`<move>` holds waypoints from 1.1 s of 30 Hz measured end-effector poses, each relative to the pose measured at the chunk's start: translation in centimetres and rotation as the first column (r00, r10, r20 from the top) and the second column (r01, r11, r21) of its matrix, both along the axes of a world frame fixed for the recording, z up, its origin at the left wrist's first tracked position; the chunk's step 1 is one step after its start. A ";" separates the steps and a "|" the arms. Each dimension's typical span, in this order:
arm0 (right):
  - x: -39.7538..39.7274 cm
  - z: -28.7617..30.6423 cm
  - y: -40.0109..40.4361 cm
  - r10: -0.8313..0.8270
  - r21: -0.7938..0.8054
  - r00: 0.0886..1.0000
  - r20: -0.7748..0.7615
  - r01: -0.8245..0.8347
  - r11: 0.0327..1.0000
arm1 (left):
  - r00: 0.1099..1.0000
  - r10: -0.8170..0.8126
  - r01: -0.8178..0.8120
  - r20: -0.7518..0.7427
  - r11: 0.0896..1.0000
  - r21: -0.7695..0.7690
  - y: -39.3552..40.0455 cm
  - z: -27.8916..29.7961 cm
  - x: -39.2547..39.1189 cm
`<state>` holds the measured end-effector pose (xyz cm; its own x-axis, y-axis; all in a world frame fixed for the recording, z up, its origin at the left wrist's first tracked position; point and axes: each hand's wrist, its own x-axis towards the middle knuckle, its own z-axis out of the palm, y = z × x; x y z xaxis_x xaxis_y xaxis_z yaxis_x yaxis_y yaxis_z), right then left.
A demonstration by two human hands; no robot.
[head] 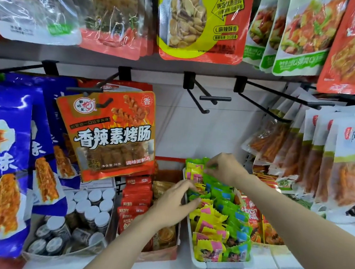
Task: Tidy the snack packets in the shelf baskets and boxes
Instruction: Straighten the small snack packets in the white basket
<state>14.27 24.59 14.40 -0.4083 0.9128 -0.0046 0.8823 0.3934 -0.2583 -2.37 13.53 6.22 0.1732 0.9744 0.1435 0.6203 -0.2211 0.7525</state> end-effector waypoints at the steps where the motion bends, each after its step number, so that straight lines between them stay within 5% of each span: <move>1: -0.1 -0.4 -0.2 0.002 0.003 1.000 -0.017 -0.002 1.000 | 1.000 0.005 -0.005 -0.005 1.000 -0.012 0.0 0.0 0.0; 19: -2.0 -2.4 -0.4 0.061 0.122 0.970 0.236 -0.092 0.988 | 0.998 0.033 -0.031 0.050 0.999 -0.039 -0.2 -0.2 0.1; 23: -1.0 1.0 -0.8 0.153 0.141 0.983 -0.099 -0.138 0.980 | 0.998 0.028 -0.025 0.052 0.999 -0.048 -0.4 -0.3 -0.2; 28: 3.7 7.4 -1.9 0.118 0.233 0.892 -0.437 -0.014 0.972 | 0.996 0.046 -0.043 0.079 0.998 -0.041 -0.3 -0.1 0.2; 33: 6.7 9.0 -2.8 0.008 0.094 0.654 -0.757 0.097 0.991 | 0.981 0.140 -0.126 0.133 0.986 -0.109 0.0 0.8 1.4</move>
